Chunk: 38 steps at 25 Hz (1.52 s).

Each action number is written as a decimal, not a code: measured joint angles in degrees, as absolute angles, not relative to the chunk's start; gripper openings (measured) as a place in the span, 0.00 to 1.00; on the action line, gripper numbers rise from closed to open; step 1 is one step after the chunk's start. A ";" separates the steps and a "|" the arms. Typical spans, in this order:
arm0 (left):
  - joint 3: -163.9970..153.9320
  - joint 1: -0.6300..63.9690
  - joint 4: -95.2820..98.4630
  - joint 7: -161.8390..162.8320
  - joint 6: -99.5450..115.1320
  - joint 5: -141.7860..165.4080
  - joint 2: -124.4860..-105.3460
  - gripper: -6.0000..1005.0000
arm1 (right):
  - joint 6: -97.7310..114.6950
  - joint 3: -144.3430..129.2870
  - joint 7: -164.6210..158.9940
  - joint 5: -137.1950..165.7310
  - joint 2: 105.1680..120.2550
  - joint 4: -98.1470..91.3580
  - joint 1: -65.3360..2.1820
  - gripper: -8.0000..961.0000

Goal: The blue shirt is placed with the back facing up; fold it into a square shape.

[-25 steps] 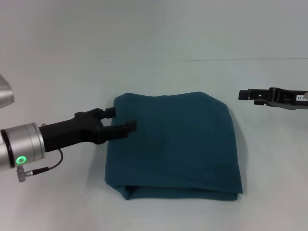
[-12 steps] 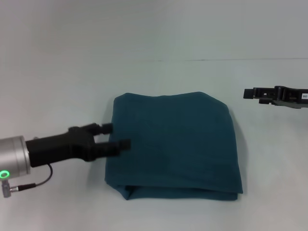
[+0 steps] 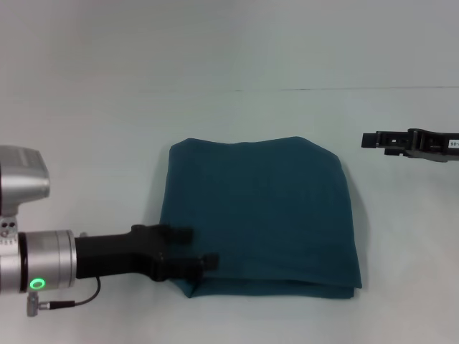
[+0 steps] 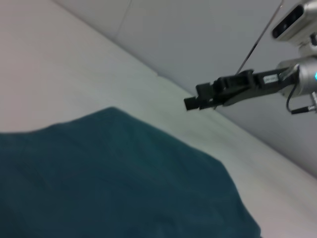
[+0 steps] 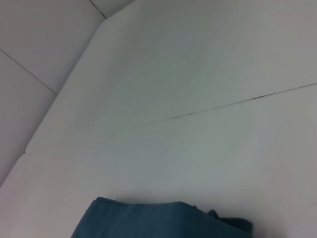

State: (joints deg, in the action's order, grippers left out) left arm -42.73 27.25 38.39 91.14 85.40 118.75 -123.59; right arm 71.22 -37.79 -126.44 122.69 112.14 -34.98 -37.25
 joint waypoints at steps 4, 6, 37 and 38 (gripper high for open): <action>-42.84 27.33 37.08 92.14 82.17 121.76 -123.62 0.90 | 71.24 -38.19 -126.63 122.69 112.15 -34.98 -37.32 0.81; -42.86 27.41 36.98 93.01 81.41 123.43 -123.63 0.90 | 71.31 -38.29 -126.71 122.69 112.15 -34.97 -37.38 0.81; -35.42 24.45 43.49 98.78 90.89 125.68 -122.42 0.90 | 72.81 -39.28 -126.71 122.74 111.63 -34.87 -37.55 0.81; -35.42 24.45 43.50 98.78 90.79 125.69 -122.45 0.90 | 73.04 -39.68 -126.73 122.76 111.55 -34.85 -37.54 0.81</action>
State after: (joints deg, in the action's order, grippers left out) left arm -35.42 24.45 43.50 98.78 90.79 125.69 -122.45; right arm 73.04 -39.68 -126.73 122.76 111.55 -34.85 -37.54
